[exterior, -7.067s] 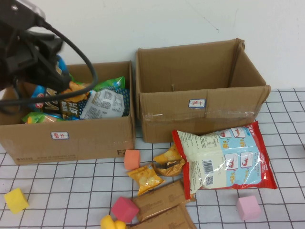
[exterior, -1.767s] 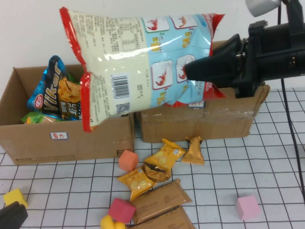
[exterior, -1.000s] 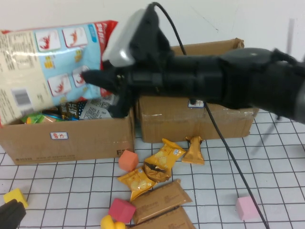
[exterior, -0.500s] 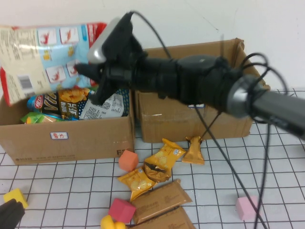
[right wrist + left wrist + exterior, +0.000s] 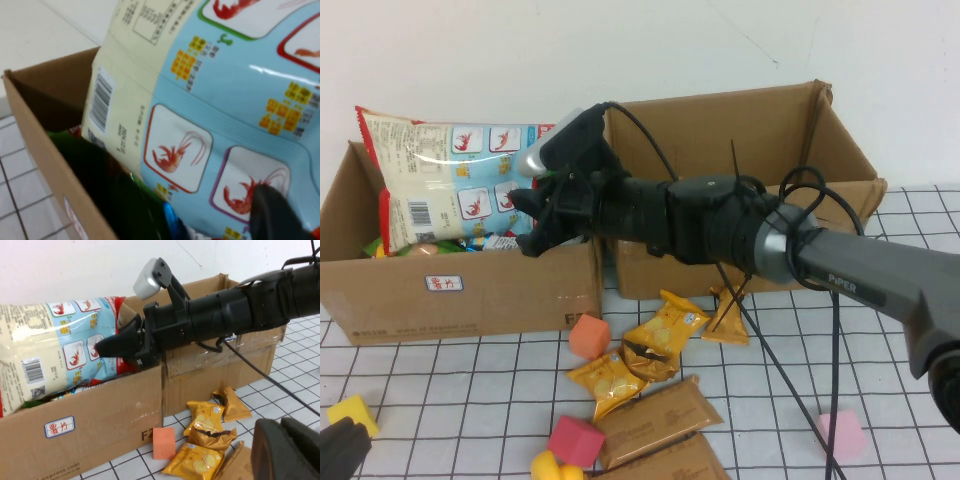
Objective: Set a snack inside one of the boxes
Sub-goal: Place the potato chip in the potato chip box
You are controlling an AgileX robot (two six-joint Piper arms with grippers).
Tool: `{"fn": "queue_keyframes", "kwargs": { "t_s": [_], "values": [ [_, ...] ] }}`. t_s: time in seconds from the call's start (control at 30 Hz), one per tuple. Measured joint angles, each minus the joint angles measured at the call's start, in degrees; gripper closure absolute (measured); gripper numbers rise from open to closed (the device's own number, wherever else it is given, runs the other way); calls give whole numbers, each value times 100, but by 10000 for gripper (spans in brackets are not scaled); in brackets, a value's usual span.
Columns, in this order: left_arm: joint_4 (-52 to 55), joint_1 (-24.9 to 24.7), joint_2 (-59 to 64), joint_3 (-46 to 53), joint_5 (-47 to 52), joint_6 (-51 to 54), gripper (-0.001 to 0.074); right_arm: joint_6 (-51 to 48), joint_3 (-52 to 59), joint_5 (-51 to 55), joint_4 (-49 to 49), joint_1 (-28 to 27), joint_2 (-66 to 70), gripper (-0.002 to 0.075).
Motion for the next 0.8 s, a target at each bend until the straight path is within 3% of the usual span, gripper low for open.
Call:
{"fn": "queue_keyframes", "kwargs": {
  "t_s": [0.17,0.23,0.3,0.43,0.53,0.67,0.8],
  "values": [
    [0,0,0,0,0,10,737,276,-46,49,28,8,73,687],
    [0,0,0,0,0,10,737,276,-48,191,28,8,87,637],
    [0,0,0,0,0,10,737,291,-58,300,28,-2,87,530],
    [0,0,0,0,0,10,737,529,-58,344,28,-2,87,232],
    [0,0,0,0,0,10,737,893,-58,344,28,-49,20,120],
    [0,0,0,0,0,10,737,1467,-36,696,-104,-162,-238,136],
    [0,0,0,0,0,10,737,2345,-36,1285,-1011,-313,-885,327]
  ]
}}
